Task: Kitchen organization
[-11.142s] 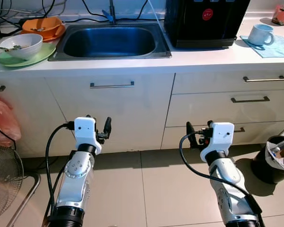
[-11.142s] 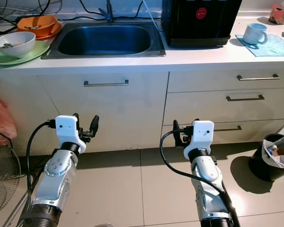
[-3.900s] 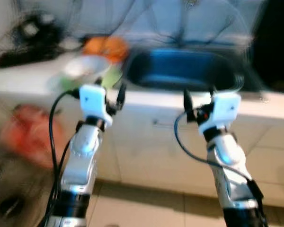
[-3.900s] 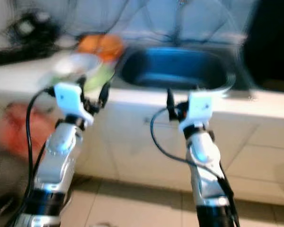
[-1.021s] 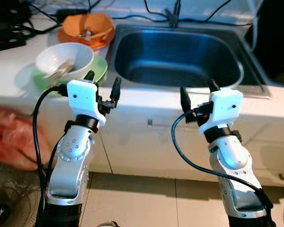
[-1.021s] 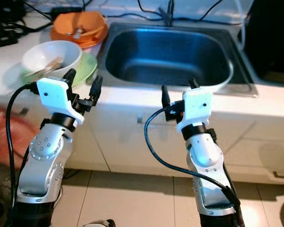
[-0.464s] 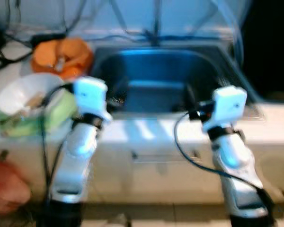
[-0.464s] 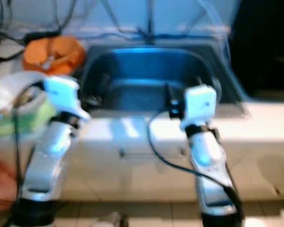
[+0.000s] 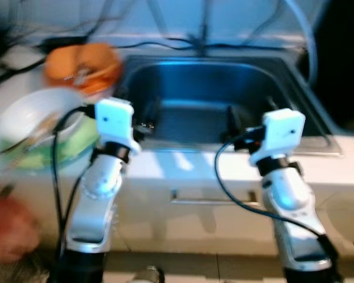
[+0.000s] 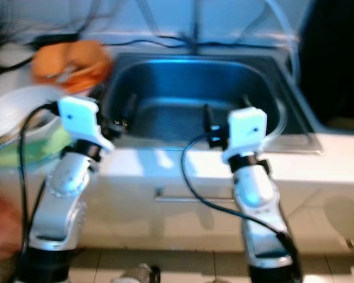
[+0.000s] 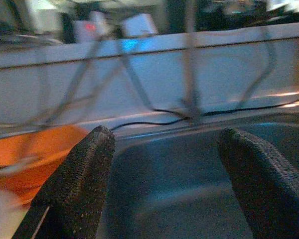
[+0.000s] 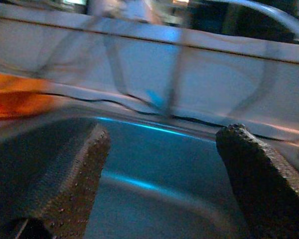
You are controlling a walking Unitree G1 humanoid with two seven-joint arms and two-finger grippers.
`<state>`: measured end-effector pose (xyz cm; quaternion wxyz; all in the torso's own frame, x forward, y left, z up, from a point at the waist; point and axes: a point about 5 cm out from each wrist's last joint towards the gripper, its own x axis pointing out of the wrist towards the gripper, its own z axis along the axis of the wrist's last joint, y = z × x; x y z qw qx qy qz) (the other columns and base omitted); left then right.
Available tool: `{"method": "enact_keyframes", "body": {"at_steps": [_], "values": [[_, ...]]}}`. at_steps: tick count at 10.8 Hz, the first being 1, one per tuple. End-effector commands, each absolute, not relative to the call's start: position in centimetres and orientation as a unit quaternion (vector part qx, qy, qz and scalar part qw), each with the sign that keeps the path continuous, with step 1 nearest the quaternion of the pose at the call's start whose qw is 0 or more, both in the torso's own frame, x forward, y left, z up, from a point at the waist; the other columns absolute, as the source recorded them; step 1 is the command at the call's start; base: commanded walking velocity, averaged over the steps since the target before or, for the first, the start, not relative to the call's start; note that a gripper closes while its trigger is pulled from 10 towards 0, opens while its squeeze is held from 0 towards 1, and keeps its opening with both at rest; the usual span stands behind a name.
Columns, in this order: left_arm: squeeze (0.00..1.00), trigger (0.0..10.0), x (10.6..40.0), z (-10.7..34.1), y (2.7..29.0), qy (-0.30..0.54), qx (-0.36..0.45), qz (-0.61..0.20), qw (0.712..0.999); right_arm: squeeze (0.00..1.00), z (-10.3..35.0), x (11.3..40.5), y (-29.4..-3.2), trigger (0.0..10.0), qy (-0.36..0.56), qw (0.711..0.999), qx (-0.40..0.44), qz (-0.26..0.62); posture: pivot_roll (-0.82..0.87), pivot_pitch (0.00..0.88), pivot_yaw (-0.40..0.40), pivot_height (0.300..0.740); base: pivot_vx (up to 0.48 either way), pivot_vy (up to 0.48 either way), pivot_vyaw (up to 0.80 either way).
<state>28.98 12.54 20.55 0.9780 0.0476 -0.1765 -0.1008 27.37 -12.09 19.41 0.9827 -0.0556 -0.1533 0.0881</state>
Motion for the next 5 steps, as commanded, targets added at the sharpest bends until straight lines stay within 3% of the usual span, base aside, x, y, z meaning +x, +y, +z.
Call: {"method": "enact_keyframes", "body": {"at_steps": [1,3,5], "values": [[0.00,10.0,28.91,20.59,12.52,-0.178,0.051,-0.098,0.978,0.00,19.49,27.48,-12.38,10.0,-0.156,0.982,-0.061,0.083,0.03,0.086,0.023,0.740,0.000,0.000,0.79],[0.00,10.0,28.99,20.54,12.49,-0.176,0.060,-0.099,0.977,0.00,19.44,27.52,-12.33,10.0,-0.155,0.983,-0.060,0.082,0.03,0.086,0.024,0.740,0.000,0.000,0.78],[0.00,10.0,29.07,20.48,12.37,-0.173,0.054,-0.107,0.978,0.00,19.40,27.55,-12.25,10.0,-0.154,0.983,-0.057,0.082,0.03,0.087,0.028,0.740,0.000,0.000,0.20]]}}
